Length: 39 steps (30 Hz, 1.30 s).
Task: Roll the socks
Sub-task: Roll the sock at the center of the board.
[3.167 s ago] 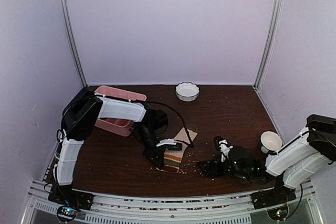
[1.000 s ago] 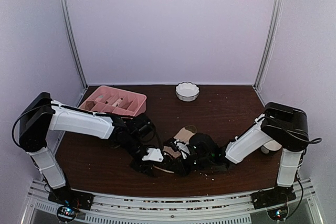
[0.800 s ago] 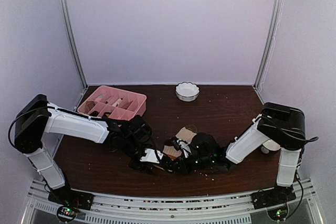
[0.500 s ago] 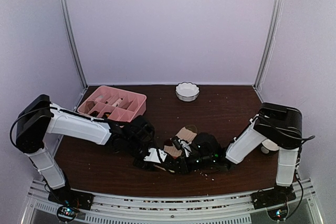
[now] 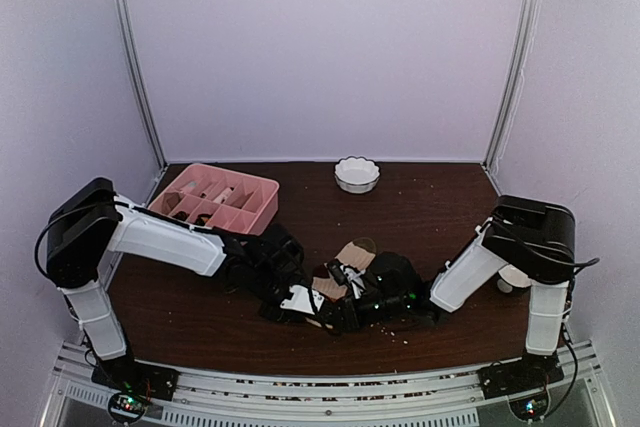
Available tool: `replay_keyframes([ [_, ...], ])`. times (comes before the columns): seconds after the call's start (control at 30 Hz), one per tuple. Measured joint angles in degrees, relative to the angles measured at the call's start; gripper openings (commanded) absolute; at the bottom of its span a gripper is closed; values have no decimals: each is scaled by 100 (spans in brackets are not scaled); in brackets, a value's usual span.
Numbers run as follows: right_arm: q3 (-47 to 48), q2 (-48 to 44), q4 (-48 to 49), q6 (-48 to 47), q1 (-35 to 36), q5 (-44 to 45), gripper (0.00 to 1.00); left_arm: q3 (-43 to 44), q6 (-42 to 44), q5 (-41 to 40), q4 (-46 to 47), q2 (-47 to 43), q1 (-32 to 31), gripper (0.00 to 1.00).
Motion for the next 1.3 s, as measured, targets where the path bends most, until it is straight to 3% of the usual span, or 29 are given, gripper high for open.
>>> replay_keyframes([
  [0.07,-15,-11,22,-4,-2,7,6,190,-4,-13,-136,125,2,20],
  [0.17,-48,-33,48,-7,-2,22,16,518,-15,-9,-457,317,13,0],
  [0.3,-256,-192,175,31,-46,46,49,1266,-11,212,-1239,708,127,0],
  [0.4,-531,-518,282,-101,-46,280,64,1703,-50,605,-1784,990,308,0],
  [0.43,-612,-645,258,-116,-48,389,92,1801,-63,723,-1943,1054,367,0],
  [0.47,-688,-765,199,-149,-48,505,100,1893,-70,839,-2111,1119,420,0],
  [0.53,-767,-981,81,-221,-42,732,100,1987,-74,986,-2306,1204,463,0],
  [0.87,-2013,-3032,-1322,-662,-52,3598,99,2197,-133,1213,-3333,1314,468,0],
  [1.1,-2750,-3759,-868,-719,13,4120,100,2662,-133,1250,-3912,1641,354,0],
  [1.3,-2448,-3679,-1071,-1550,1250,4791,80,3403,-221,1598,-4664,2227,396,0],
])
